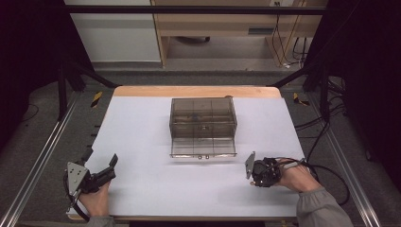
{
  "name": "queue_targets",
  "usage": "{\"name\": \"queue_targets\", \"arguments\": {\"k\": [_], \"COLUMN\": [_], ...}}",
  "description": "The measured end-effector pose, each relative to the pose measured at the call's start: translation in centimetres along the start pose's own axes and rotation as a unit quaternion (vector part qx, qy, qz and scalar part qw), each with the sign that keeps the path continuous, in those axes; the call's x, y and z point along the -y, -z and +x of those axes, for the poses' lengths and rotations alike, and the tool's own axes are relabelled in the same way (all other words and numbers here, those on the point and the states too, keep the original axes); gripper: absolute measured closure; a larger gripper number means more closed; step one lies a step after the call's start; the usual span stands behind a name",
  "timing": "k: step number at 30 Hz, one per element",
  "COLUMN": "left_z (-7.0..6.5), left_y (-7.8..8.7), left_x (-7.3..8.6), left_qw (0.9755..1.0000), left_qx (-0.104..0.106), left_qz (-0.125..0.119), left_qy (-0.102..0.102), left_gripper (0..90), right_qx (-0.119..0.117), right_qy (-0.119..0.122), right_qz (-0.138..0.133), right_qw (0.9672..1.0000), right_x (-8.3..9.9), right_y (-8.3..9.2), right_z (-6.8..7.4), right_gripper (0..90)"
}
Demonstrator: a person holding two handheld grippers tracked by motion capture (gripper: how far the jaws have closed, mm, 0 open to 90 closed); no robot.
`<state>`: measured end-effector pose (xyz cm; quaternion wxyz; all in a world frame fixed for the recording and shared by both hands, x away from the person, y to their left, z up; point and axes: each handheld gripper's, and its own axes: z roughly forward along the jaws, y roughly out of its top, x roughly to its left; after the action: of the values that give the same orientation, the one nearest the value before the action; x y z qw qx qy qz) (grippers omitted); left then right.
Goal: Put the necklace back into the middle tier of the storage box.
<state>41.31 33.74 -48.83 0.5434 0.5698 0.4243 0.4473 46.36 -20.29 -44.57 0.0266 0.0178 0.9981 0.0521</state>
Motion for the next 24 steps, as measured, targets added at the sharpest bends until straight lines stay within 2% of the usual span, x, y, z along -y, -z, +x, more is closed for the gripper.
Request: {"name": "queue_targets", "arguments": {"k": [8, 11, 13, 20, 24], "left_z": [0.0, 0.0, 0.0, 0.0, 0.0], "left_y": [0.0, 0.0, 0.0, 0.0, 0.0], "left_x": [0.0, 0.0, 0.0, 0.0, 0.0], "left_qw": [1.0, 1.0, 1.0, 1.0, 1.0], "left_qx": [0.0, 0.0, 0.0, -0.001, -0.001], "left_qz": [0.0, 0.0, -0.001, -0.001, -0.001], "left_qy": [0.0, 0.0, 0.0, 0.0, 0.0], "left_gripper": [8.3, 8.4, 8.3, 8.1, 8.0], "right_qx": [0.002, 0.014, 0.011, 0.023, 0.039], "right_qy": [-0.015, -0.012, -0.015, -0.023, -0.032], "right_qz": [-0.005, -0.013, -0.014, -0.041, -0.065], "right_qw": [0.9999, 0.9997, 0.9997, 0.9986, 0.9966], "right_x": [0.2, 0.3, 0.5, 1.0, 1.4], "right_y": [0.1, 0.1, 0.2, 0.6, 1.1], "right_z": [0.2, 0.2, 0.2, 0.3, 0.4], "right_gripper": [85.8, 86.5, 86.5, 86.6, 86.6]}}
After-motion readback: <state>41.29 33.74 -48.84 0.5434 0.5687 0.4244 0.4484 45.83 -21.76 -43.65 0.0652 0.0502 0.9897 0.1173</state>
